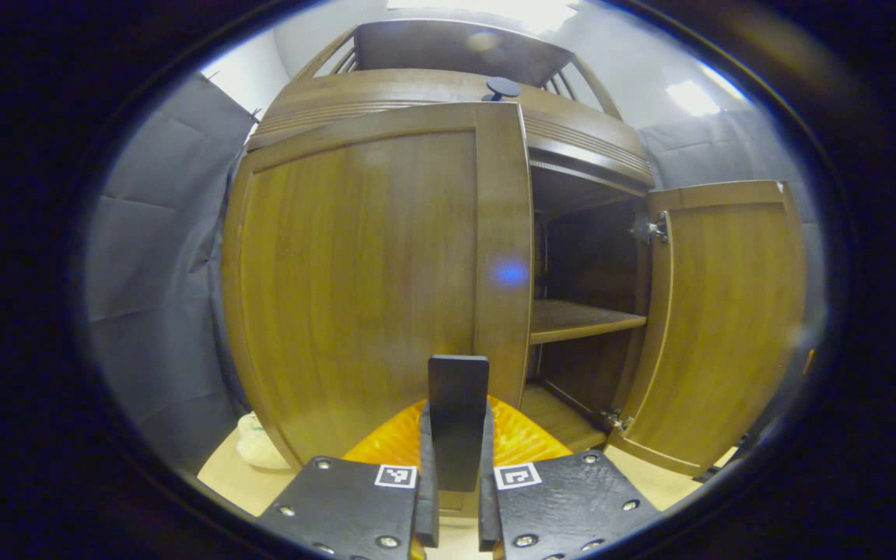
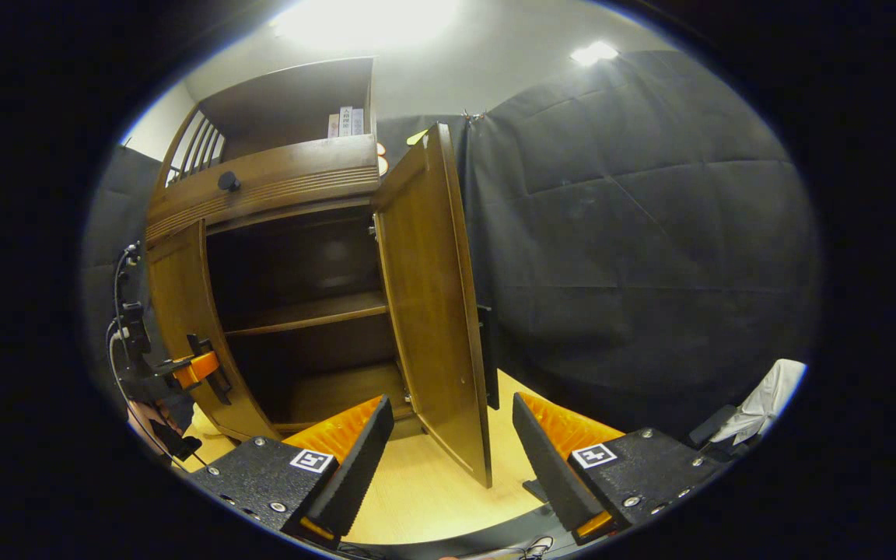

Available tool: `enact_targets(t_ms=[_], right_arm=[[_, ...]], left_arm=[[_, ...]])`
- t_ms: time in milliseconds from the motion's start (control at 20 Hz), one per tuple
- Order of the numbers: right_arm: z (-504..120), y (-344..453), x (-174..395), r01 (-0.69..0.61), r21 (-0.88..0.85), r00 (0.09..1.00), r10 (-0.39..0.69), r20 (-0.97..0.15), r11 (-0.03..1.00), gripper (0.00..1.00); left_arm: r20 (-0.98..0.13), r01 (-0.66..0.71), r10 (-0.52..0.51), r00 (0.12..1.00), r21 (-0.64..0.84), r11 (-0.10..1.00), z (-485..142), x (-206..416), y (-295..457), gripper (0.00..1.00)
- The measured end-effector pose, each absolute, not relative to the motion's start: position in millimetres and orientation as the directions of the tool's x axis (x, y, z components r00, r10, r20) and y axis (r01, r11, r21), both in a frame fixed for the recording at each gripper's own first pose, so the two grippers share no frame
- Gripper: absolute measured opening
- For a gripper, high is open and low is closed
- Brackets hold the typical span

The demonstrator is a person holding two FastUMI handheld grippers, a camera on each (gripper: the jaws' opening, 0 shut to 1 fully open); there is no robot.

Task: Open the right door of the double-door shoe cabinet with the right hand, and open the left door with the left hand.

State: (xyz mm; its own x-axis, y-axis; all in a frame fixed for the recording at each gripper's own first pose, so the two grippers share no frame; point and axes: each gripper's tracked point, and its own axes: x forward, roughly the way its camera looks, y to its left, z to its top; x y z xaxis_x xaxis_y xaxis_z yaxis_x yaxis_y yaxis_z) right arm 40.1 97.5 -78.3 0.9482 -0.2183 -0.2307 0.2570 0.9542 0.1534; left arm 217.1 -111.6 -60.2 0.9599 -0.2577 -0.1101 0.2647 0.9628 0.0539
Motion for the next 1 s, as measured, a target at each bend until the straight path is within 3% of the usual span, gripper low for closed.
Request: enact_targets(t_ms=[450, 500, 700, 750, 800, 850, 950, 1000], right_arm=[[-99, 150, 55, 0.156, 0.177, 0.955, -0.102, -0.28, 0.972, 0.95], [-100, 157, 58, 0.139, 0.19, 0.956, -0.082, -0.282, 0.972, 0.92], [-99, 185, 73, 0.078, 0.235, 0.961, -0.01, -0.277, 0.969, 0.95], [-97, 192, 77, 0.061, 0.236, 0.962, 0.006, -0.274, 0.97, 0.95], [-98, 199, 79, 0.042, 0.234, 0.962, 0.024, -0.272, 0.971, 0.91], [-98, 204, 81, 0.027, 0.232, 0.961, 0.038, -0.273, 0.972, 0.92], [-99, 216, 84, -0.002, 0.229, 0.958, 0.068, -0.278, 0.973, 0.91], [-101, 222, 83, -0.015, 0.23, 0.956, 0.08, -0.28, 0.973, 0.95]], left_arm=[[-0.108, 0.261, -0.254, 0.961, 0.057, 0.964, -46, 167, -73, 0.29], [-0.107, 0.255, -0.248, 0.963, 0.053, 0.966, -45, 162, -68, 0.29], [-0.11, 0.238, -0.232, 0.967, 0.05, 0.97, -43, 147, -49, 0.28], [-0.112, 0.235, -0.229, 0.967, 0.047, 0.971, -43, 144, -45, 0.21], [-0.113, 0.232, -0.226, 0.968, 0.043, 0.972, -43, 141, -40, 0.21], [-0.112, 0.228, -0.223, 0.968, 0.039, 0.973, -43, 138, -35, 0.28], [-0.104, 0.218, -0.213, 0.971, 0.034, 0.975, -42, 130, -24, 0.28], [-0.095, 0.213, -0.21, 0.973, 0.025, 0.977, -41, 126, -18, 0.21]])
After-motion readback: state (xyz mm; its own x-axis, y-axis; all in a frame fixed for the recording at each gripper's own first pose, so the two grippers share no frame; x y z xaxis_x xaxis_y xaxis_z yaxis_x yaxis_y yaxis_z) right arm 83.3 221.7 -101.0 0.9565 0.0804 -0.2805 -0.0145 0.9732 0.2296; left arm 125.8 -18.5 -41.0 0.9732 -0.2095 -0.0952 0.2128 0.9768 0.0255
